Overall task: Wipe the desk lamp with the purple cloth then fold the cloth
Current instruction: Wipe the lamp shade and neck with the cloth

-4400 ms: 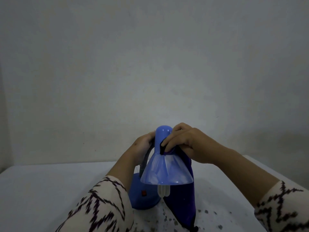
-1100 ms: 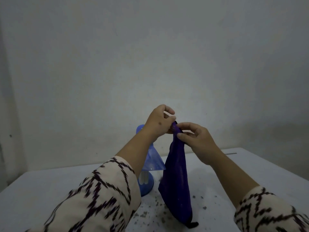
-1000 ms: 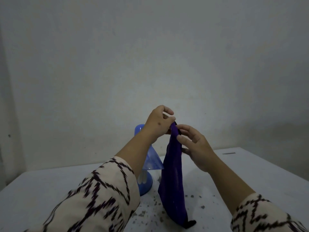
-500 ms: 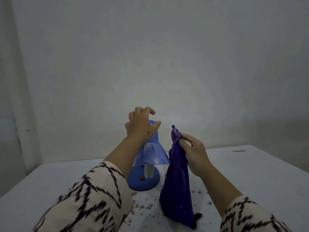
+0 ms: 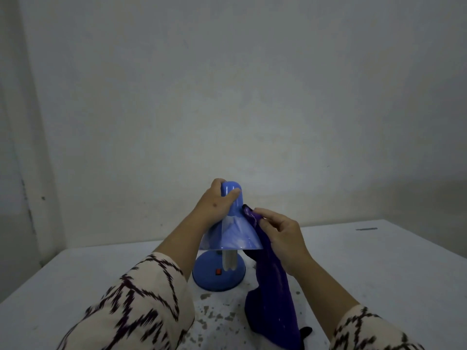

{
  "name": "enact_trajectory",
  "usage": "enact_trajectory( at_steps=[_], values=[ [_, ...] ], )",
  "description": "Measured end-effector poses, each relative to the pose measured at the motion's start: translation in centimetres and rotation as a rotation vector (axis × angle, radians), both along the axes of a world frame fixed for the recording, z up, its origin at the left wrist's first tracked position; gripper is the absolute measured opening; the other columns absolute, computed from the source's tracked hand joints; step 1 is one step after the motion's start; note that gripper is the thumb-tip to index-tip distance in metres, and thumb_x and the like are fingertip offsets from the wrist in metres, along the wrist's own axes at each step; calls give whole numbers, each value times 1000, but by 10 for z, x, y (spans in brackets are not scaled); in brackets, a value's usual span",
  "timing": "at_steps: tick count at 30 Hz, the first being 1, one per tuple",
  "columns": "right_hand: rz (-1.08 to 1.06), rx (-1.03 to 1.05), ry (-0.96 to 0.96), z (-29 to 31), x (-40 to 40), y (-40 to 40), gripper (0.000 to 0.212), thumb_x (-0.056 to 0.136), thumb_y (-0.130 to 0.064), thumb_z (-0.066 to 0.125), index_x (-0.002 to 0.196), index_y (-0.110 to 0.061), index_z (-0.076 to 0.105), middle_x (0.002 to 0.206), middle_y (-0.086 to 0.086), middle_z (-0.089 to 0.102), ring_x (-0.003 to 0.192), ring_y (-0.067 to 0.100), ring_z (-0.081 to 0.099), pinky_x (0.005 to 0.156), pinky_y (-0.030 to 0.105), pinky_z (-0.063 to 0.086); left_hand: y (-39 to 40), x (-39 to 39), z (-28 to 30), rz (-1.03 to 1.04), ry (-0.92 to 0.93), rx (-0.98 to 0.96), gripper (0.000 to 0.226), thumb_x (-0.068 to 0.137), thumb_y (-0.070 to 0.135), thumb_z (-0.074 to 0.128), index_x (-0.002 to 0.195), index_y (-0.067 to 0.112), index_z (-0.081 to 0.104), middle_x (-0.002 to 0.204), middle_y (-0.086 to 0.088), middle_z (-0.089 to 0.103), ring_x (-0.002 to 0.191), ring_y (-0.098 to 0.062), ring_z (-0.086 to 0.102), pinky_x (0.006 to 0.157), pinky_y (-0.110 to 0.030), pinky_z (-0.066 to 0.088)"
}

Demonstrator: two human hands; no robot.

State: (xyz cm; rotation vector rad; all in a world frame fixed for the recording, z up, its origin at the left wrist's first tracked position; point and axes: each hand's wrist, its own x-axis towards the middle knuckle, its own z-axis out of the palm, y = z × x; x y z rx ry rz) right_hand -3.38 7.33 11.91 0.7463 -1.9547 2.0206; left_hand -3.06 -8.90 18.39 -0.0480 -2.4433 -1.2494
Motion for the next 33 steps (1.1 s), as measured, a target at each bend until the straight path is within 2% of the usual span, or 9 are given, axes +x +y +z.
enact_trajectory(
  at_steps=[4, 9, 12, 14, 16, 20, 24, 28, 33],
  values=[
    [-29, 137, 92, -9, 6, 1, 31, 94, -11, 49, 98, -39, 62, 123, -12, 45, 112, 4, 49, 92, 15, 43, -1, -5, -1, -40, 11, -1, 43, 94, 42, 42, 130, 18, 36, 124, -6, 47, 107, -25, 50, 93, -42, 45],
    [151, 129, 56, -21, 13, 7, 31, 97, -21, 41, 114, -41, 57, 127, -18, 53, 116, -4, 49, 90, 7, 41, -3, -10, -3, -92, 5, 67, 37, 93, 43, 44, 124, 23, 39, 120, -5, 49, 104, -25, 53, 92, -43, 47],
    [282, 107, -49, -18, 11, 7, 34, 95, -34, 36, 125, -41, 51, 137, -18, 47, 124, -2, 45, 104, 20, 39, -4, -11, -4, -140, -25, 114, 34, 93, 43, 44, 121, 26, 38, 114, -2, 48, 98, -23, 55, 87, -41, 49],
    [305, 107, -63, -14, 8, 3, 38, 96, -34, 34, 132, -34, 45, 140, -15, 45, 128, 2, 42, 111, 33, 34, -4, -10, -5, -177, -39, 178, 30, 94, 42, 44, 120, 29, 36, 112, -2, 47, 94, -21, 55, 81, -38, 50],
    [305, 101, -58, -10, 8, -1, 38, 97, -32, 34, 133, -33, 44, 140, -14, 45, 128, 4, 42, 112, 35, 32, -6, -9, -6, -204, -52, 245, 28, 94, 41, 43, 119, 30, 35, 111, -2, 47, 91, -20, 56, 75, -34, 49],
    [271, 85, 18, -19, 11, 1, 33, 97, -20, 39, 123, -37, 50, 138, -15, 45, 129, 1, 40, 106, 19, 36, -10, -10, -5, -236, -82, 279, 25, 94, 43, 42, 116, 33, 35, 103, 5, 48, 87, -17, 56, 65, -28, 49],
    [267, 159, 132, -29, 21, 7, 32, 94, -27, 42, 125, -35, 48, 143, -18, 36, 130, -10, 31, 101, 5, 29, -14, -12, -5, -259, -105, 288, 29, 94, 44, 42, 119, 31, 35, 106, 4, 47, 90, -21, 56, 69, -32, 50],
    [271, 181, 129, -26, 17, 2, 36, 96, -29, 36, 131, -31, 40, 145, -15, 33, 134, -5, 28, 106, 9, 26, -15, -12, -6, -284, -148, 315, 30, 93, 44, 43, 119, 32, 35, 107, 0, 49, 88, -23, 59, 69, -33, 53],
    [278, 148, 28, -10, 9, -9, 43, 97, -26, 30, 139, -24, 35, 146, -12, 36, 133, 2, 35, 113, 27, 30, -15, -12, -3, -278, -145, 333, 28, 94, 43, 42, 118, 33, 34, 105, 1, 48, 86, -22, 59, 64, -31, 53]
  ],
)
